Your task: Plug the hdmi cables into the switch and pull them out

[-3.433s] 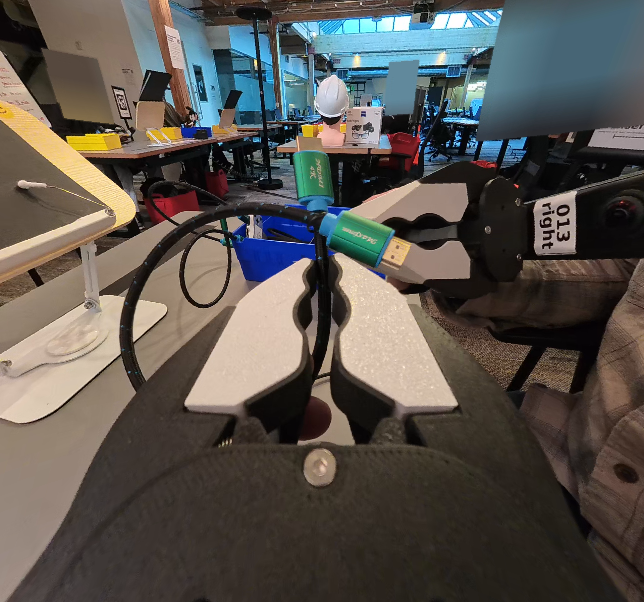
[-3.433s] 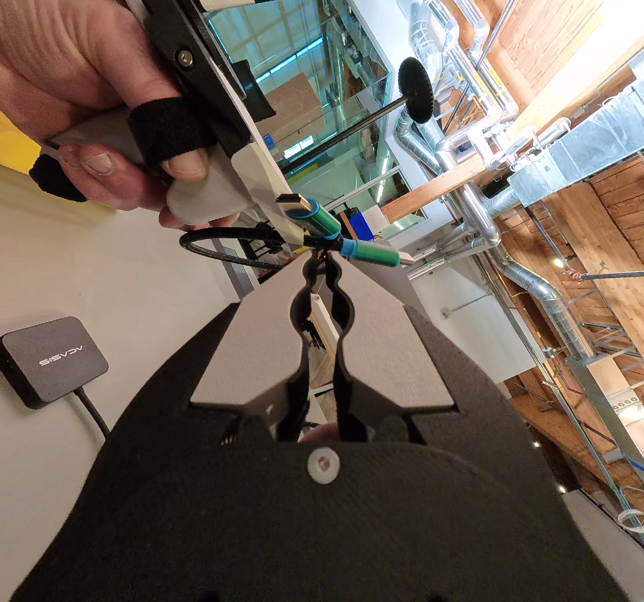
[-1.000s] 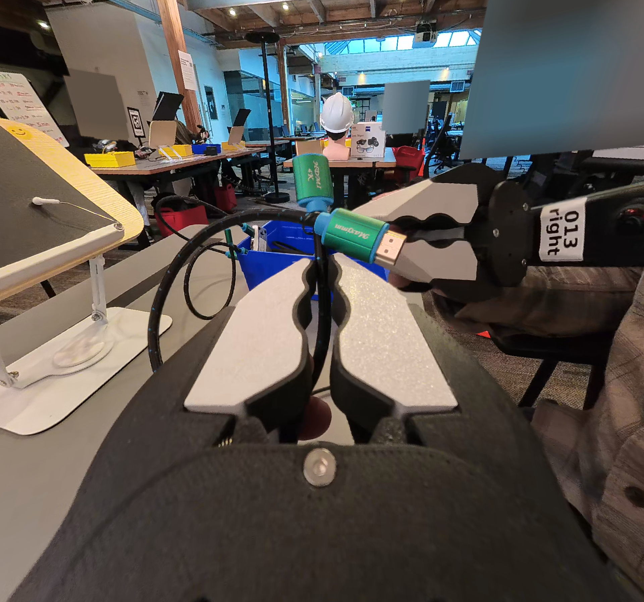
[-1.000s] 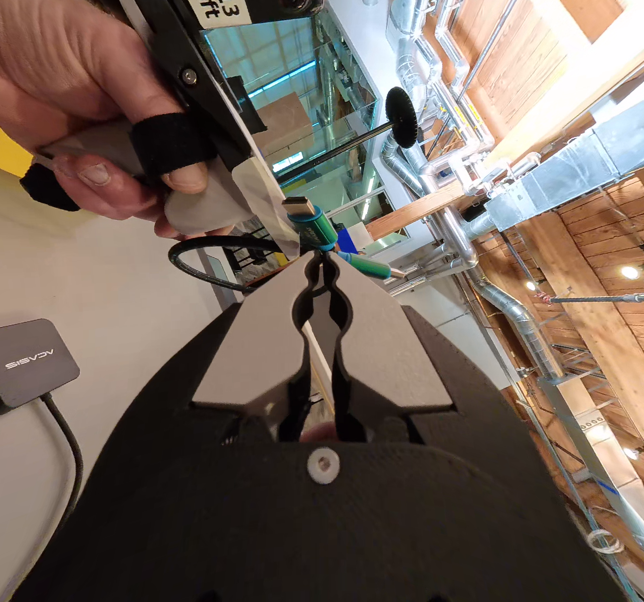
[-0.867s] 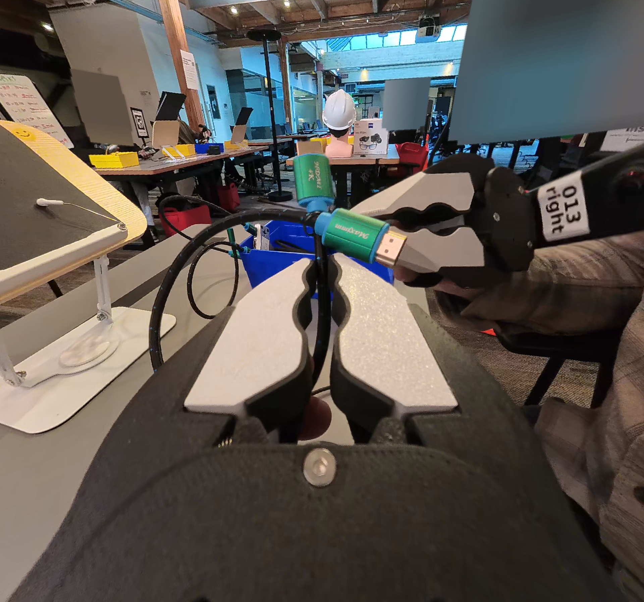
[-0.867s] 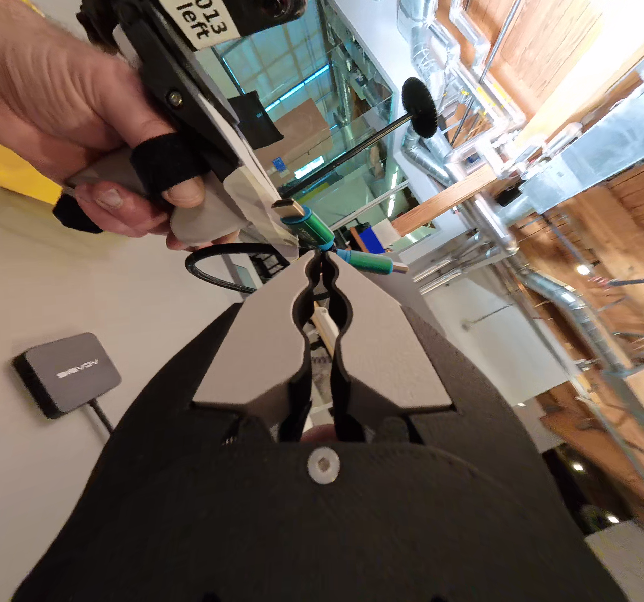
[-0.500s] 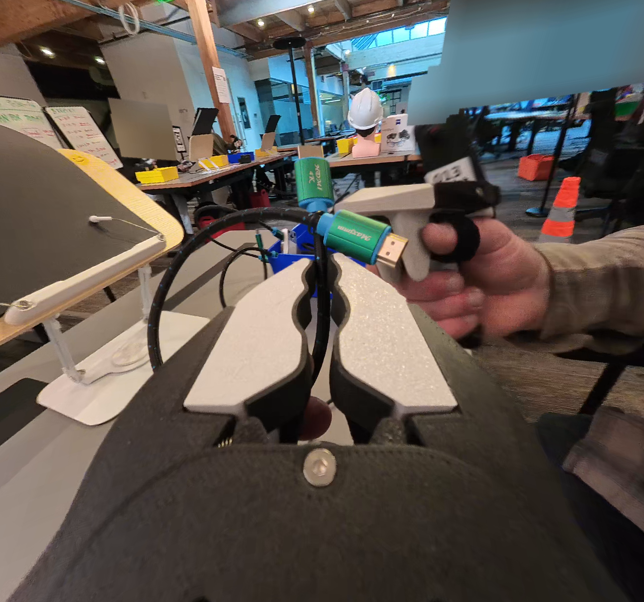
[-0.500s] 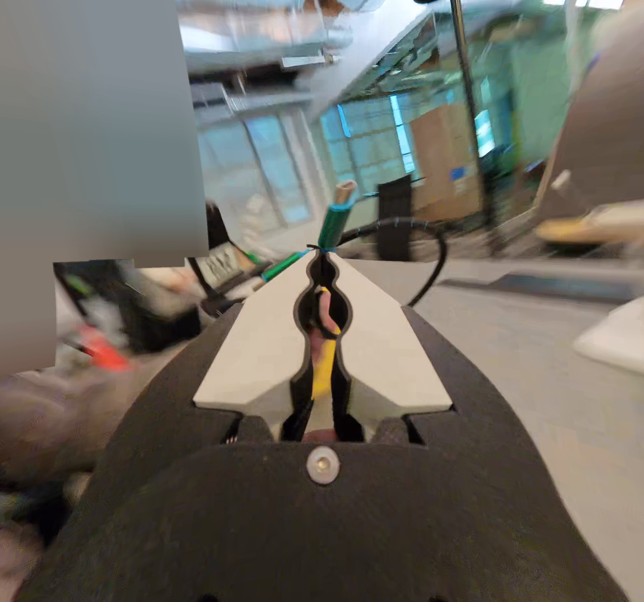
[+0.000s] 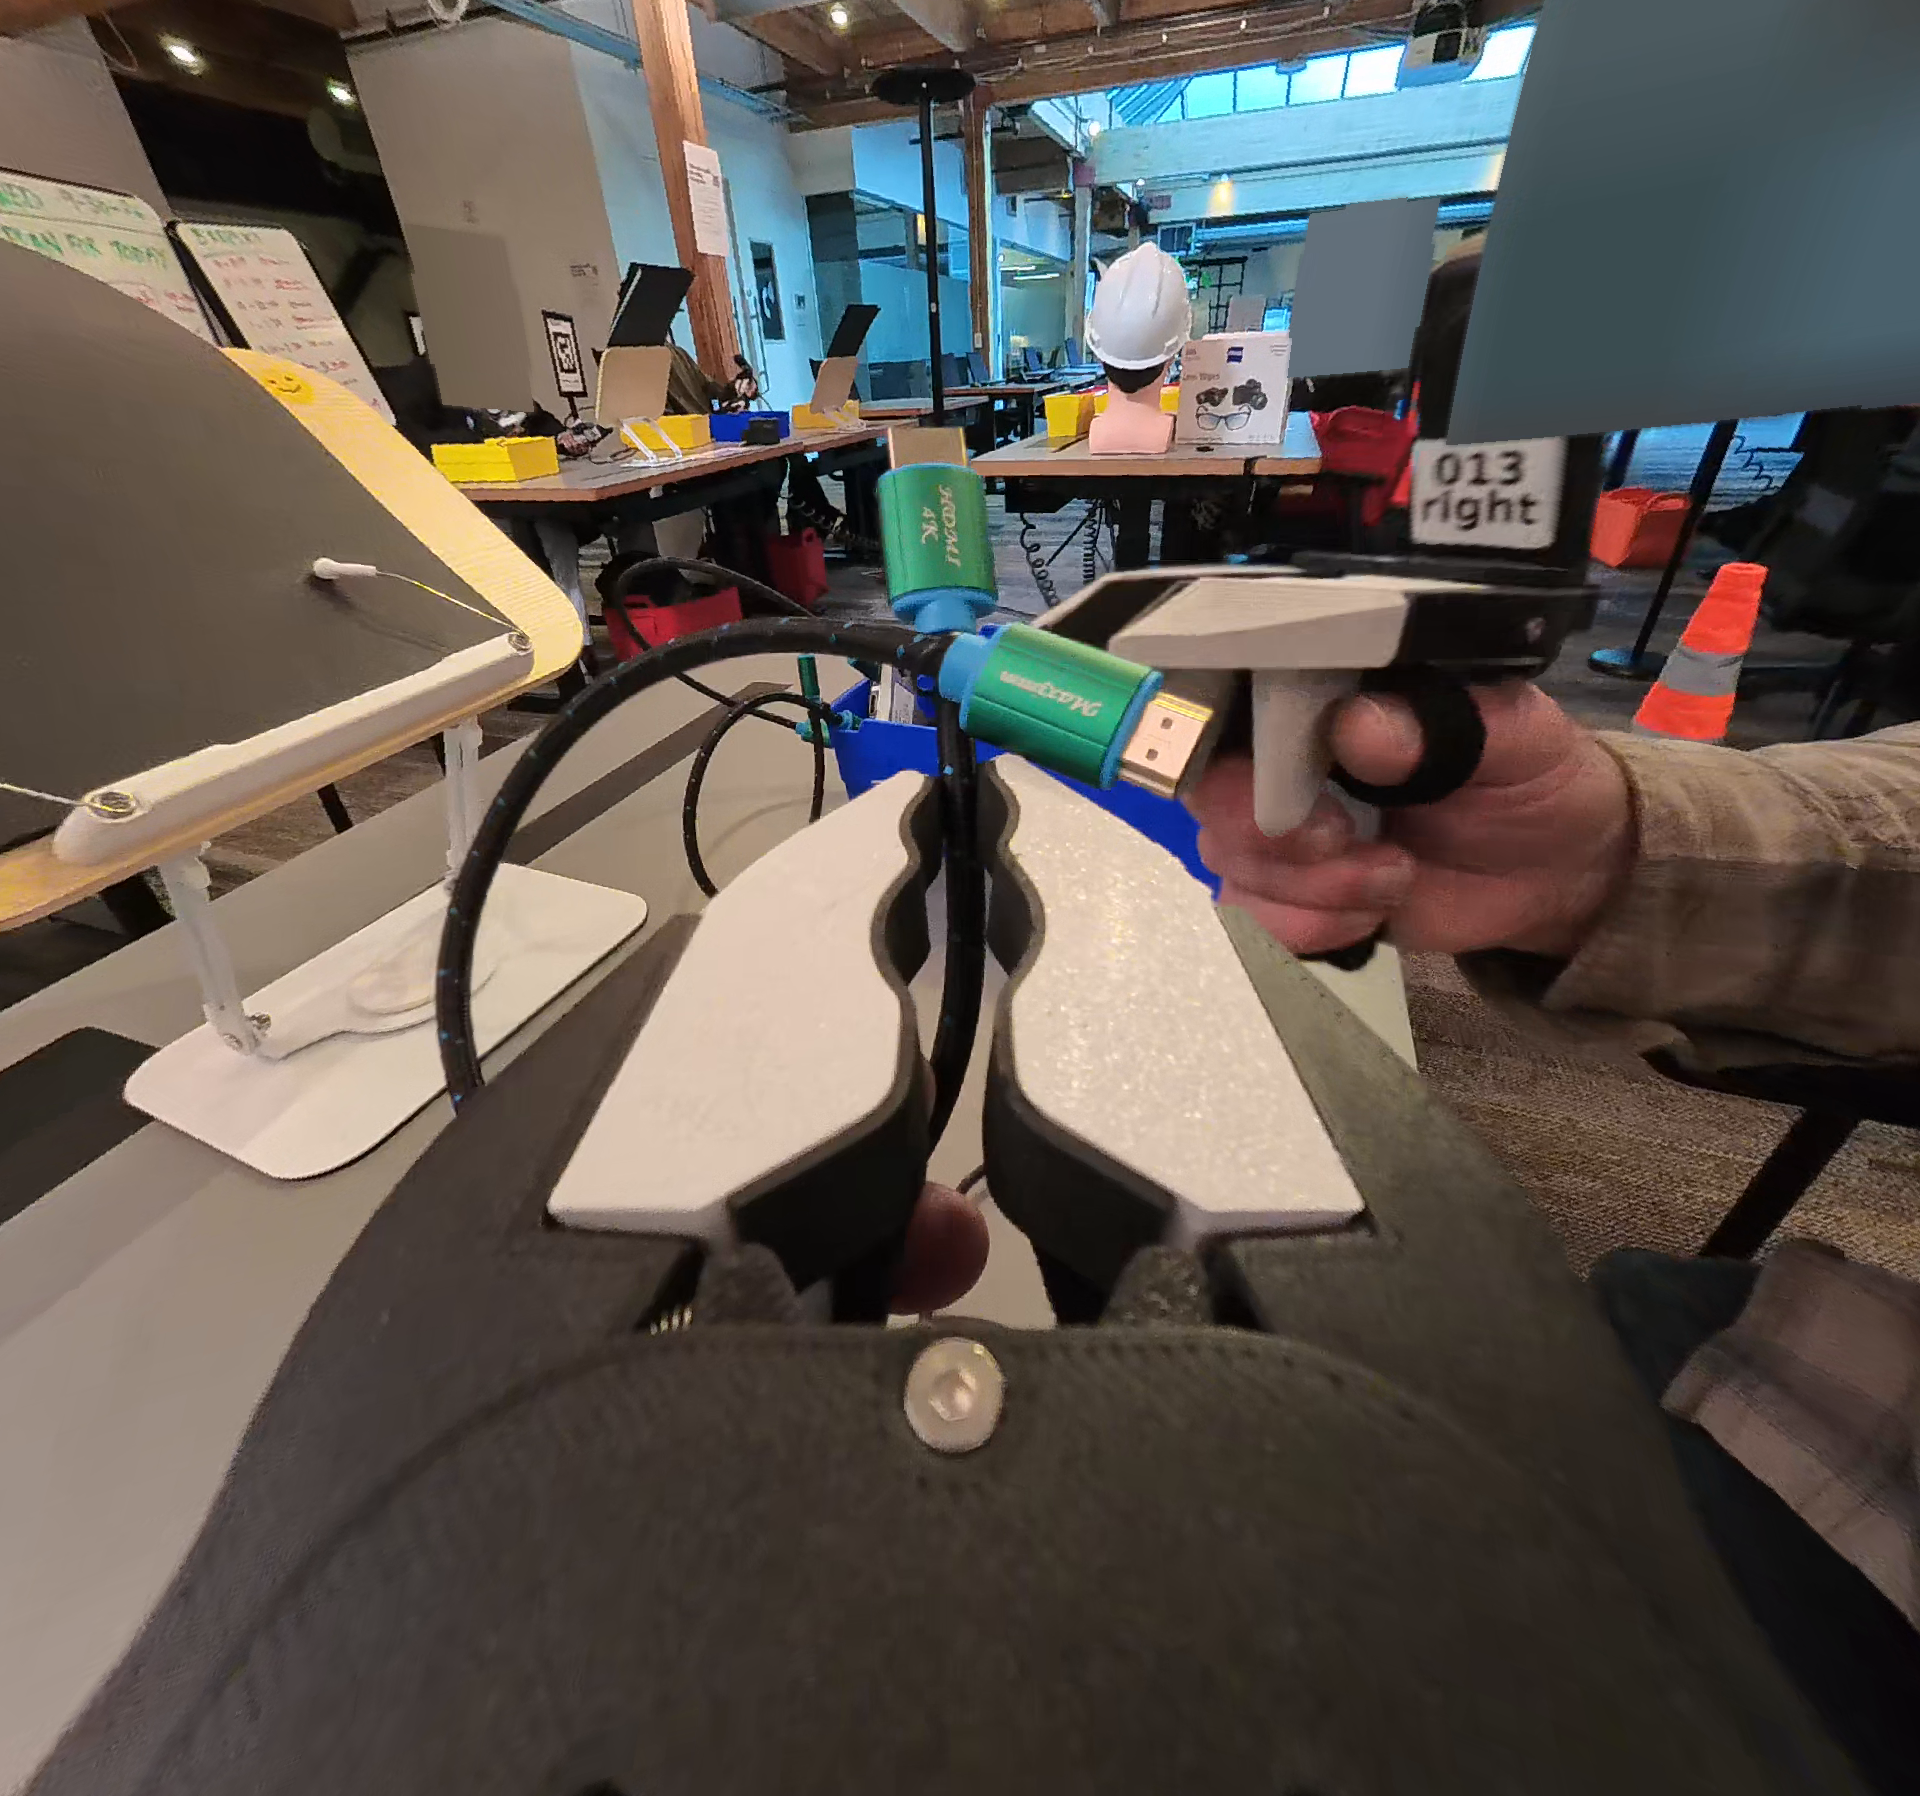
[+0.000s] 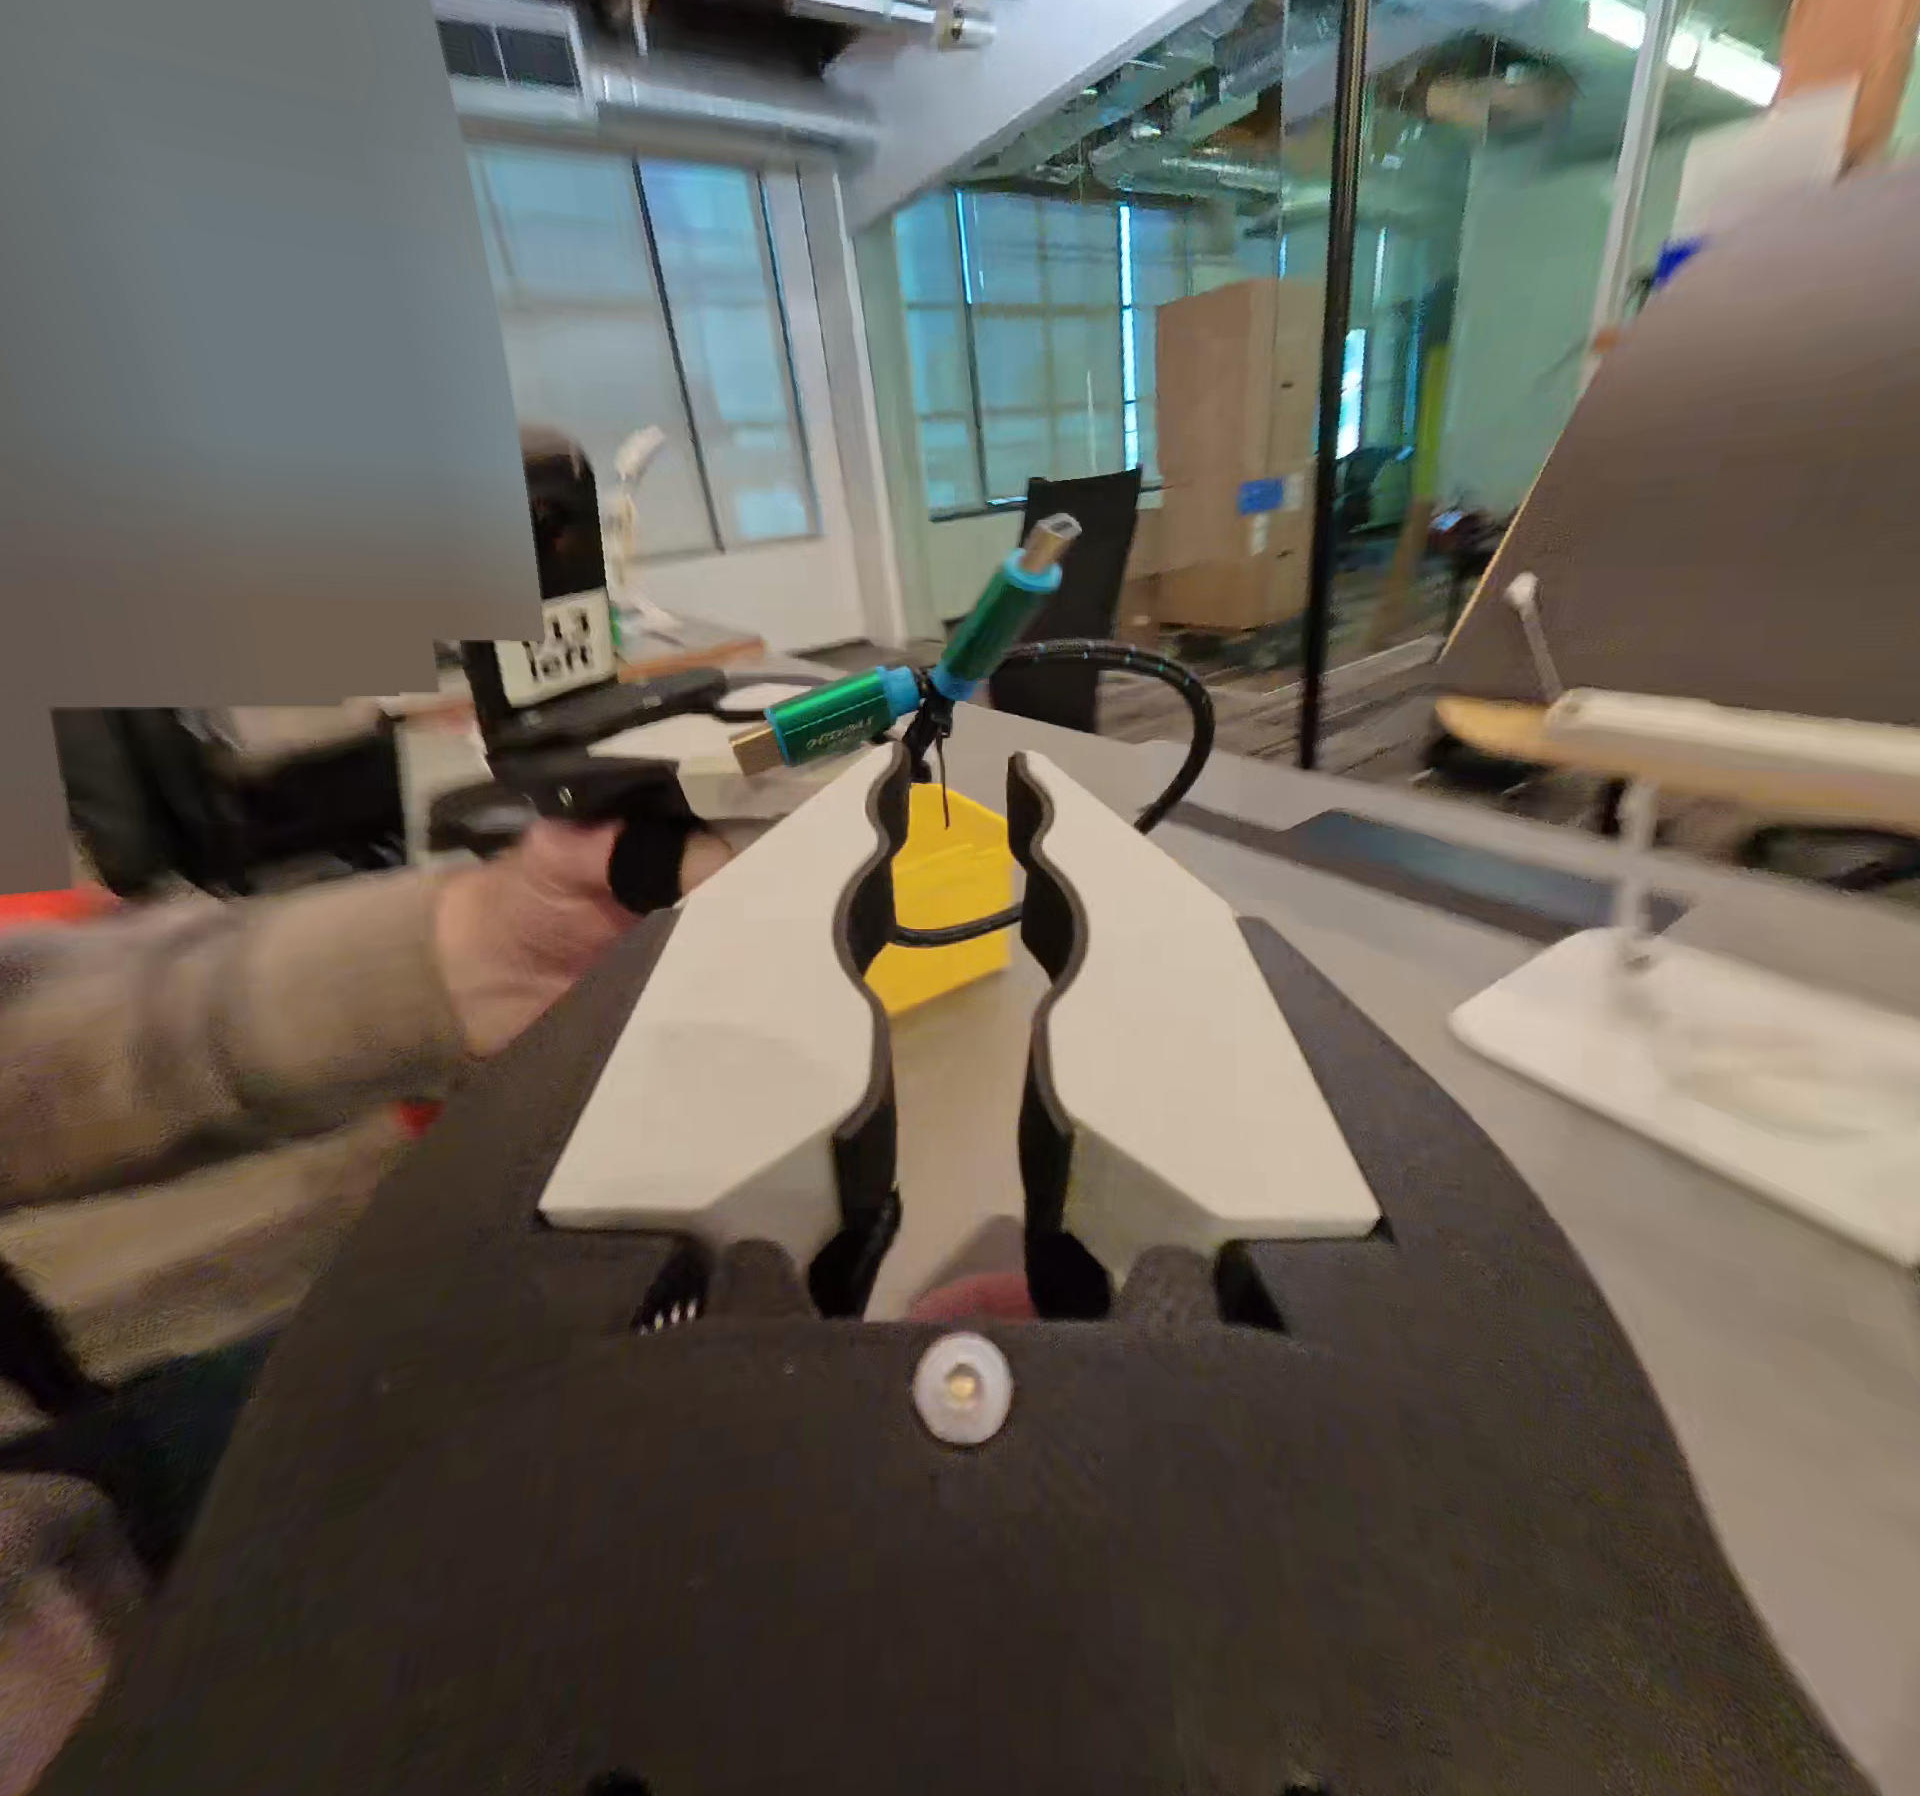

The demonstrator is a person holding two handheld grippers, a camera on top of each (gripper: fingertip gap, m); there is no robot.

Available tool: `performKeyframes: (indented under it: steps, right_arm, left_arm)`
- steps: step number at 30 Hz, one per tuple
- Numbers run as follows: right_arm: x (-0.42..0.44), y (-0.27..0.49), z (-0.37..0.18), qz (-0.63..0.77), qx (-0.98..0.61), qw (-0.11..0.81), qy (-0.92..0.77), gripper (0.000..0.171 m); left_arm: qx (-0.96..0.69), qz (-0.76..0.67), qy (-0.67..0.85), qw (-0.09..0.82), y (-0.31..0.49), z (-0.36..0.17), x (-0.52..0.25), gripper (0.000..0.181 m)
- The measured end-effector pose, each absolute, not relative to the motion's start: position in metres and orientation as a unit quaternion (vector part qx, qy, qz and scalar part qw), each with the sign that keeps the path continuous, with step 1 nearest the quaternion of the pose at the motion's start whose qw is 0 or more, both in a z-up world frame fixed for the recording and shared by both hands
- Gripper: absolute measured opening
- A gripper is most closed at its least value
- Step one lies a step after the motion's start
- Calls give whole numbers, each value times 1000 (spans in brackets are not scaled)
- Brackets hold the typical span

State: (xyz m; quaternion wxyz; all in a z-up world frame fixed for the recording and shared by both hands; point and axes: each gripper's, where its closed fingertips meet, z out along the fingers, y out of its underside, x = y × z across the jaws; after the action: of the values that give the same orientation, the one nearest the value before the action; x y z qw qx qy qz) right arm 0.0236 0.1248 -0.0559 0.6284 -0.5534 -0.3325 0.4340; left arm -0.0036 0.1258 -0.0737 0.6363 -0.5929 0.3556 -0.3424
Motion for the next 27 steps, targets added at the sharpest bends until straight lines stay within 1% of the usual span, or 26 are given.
performKeyframes:
  steps: [2, 6, 7, 9, 13, 16, 22, 27]
  right_arm:
    - [20, 121, -55, 401, -544, 645, -357, 16]
    - [17, 121, -55, 401, -546, 642, -359, 13]
    - [18, 122, -56, 400, -548, 642, -358, 11]
    - [20, 124, -57, 405, -552, 638, -352, 0]
    - [19, 123, -58, 407, -551, 635, -356, 0]
    - [19, 123, -60, 411, -551, 632, -357, 8]
    - [18, 123, -58, 420, -550, 630, -353, 0]
    - [19, 124, -59, 424, -553, 624, -353, 0]
  left_arm:
    - [-593, -341, 363, 633, 124, -75, 0, 6]
    - [-590, -335, 381, 628, 119, -80, 8, 5]
    - [-588, -337, 381, 629, 118, -79, 9, 6]
    - [-587, -336, 380, 630, 118, -78, 8, 6]
    - [-586, -338, 379, 632, 118, -77, 8, 6]
    - [-585, -339, 376, 633, 119, -77, 7, 6]
    - [-583, -341, 379, 632, 118, -76, 7, 6]
    - [-582, -340, 382, 632, 117, -76, 8, 6]
